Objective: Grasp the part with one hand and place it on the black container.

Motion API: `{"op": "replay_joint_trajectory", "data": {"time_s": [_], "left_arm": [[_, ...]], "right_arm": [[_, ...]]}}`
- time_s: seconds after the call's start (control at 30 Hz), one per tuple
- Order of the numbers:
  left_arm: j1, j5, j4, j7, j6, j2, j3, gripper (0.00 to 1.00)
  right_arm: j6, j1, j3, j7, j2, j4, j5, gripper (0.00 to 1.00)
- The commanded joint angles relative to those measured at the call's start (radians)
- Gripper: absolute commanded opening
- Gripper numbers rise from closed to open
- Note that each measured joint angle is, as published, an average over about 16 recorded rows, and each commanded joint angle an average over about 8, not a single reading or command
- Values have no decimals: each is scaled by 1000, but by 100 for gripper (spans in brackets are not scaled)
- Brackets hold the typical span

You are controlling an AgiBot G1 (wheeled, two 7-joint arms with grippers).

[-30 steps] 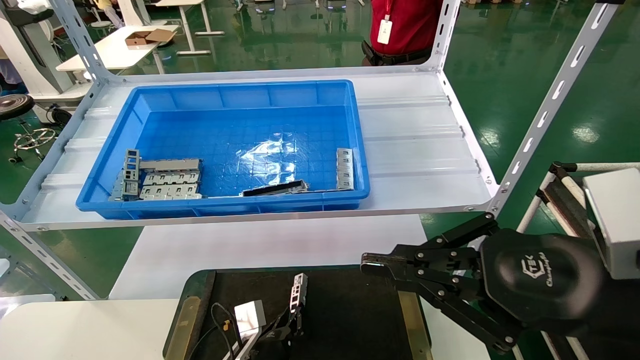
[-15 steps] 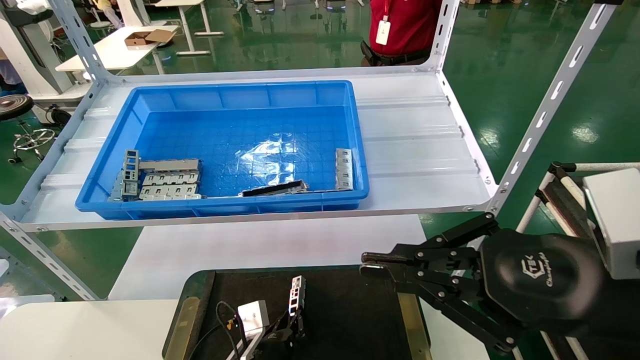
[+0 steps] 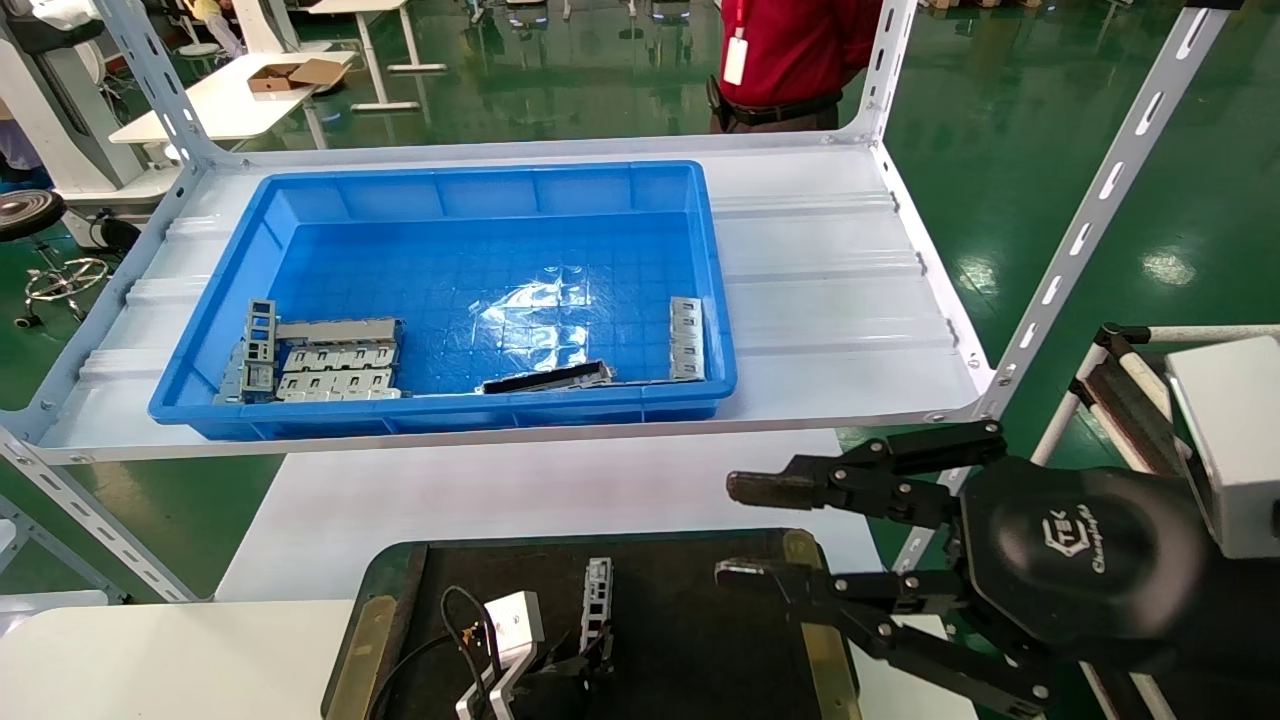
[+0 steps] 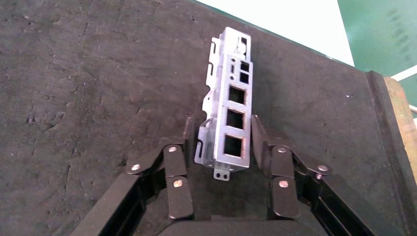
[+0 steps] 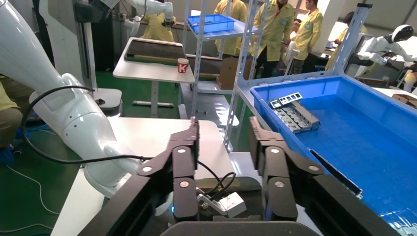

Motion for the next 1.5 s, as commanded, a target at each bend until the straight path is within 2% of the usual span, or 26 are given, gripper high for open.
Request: {"op": "replay_joint_trajectory", "data": {"time_s": [0.03, 0.43, 0.93, 1.13, 1.5], "left_arm": [[-11, -31, -18, 17, -16, -6, 8, 100], [-16, -16, -38, -1, 10, -14, -8, 100], [10, 100, -120, -29, 103, -75, -38, 100], [23, 144, -141, -41, 199, -138, -53, 100], [62, 218, -147, -74, 482, -304, -125, 100]], "right_arm": [[0, 0, 0, 0, 0, 0, 0, 100], [0, 0, 0, 0, 0, 0, 0, 100], [0, 0, -1, 0, 0, 0, 1, 100], [0, 0, -1, 0, 0, 0, 1, 100], [1, 0, -1, -1, 0, 0, 1, 100]]}}
